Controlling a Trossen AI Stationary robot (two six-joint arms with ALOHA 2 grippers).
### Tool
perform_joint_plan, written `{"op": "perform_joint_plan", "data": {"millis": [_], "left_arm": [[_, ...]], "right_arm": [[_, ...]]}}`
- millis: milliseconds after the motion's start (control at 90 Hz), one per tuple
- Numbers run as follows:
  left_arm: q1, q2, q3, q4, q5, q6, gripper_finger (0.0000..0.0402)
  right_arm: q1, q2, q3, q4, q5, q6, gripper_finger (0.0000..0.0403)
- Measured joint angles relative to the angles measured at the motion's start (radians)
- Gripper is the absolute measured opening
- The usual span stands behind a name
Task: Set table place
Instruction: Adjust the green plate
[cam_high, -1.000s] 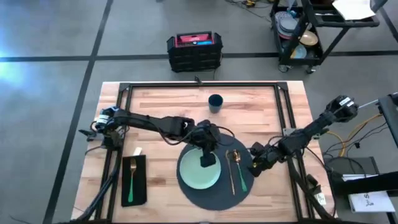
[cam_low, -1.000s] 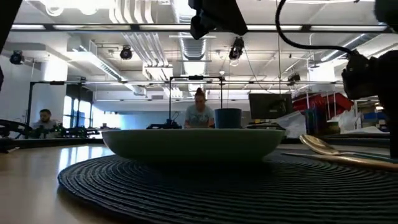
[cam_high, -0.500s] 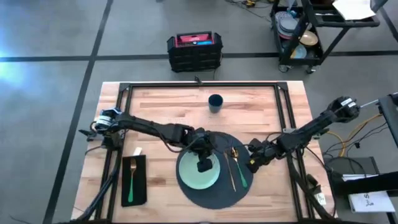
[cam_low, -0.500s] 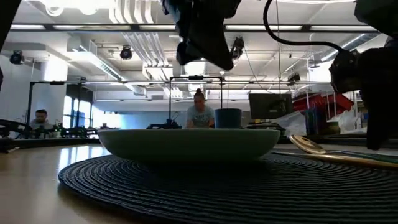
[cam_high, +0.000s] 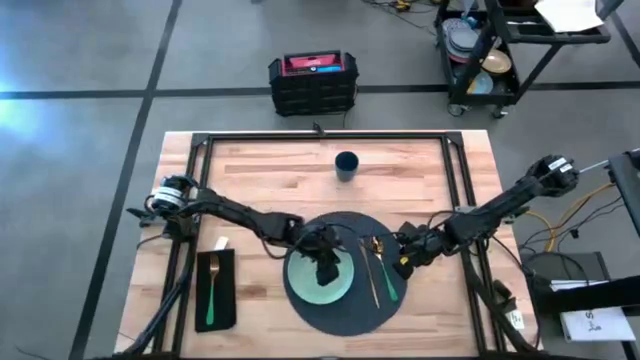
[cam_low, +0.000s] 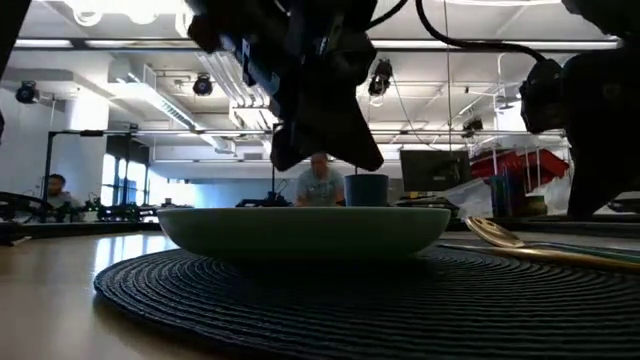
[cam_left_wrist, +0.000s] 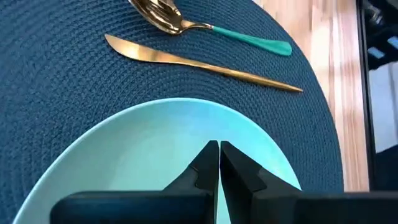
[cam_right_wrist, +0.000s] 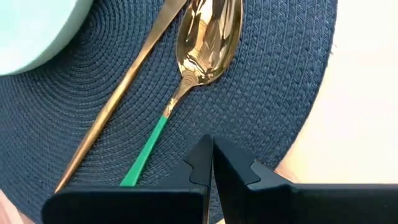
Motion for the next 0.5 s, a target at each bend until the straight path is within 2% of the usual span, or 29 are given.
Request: {"op": "perform_joint_plan", "data": {"millis": [256,389,500], "left_arm": [[0.0,0.0,-0.041,-0.137,-0.001,-0.082,0.0],[-0.006,-0.02,-0.003,-0.215,0.018,-0.087,0.0],[-0.028,-0.076,0.03,-0.214,-0.02,-0.057,0.0]], "right_arm": [[0.0,0.0,0.0,-0.008,0.007,-0.001,0.0],[0.0,0.0,0.0,-0.008,0.007,-0.001,0.0],[0.0,0.0,0.0,-0.008,0.007,-0.002,0.0]]}}
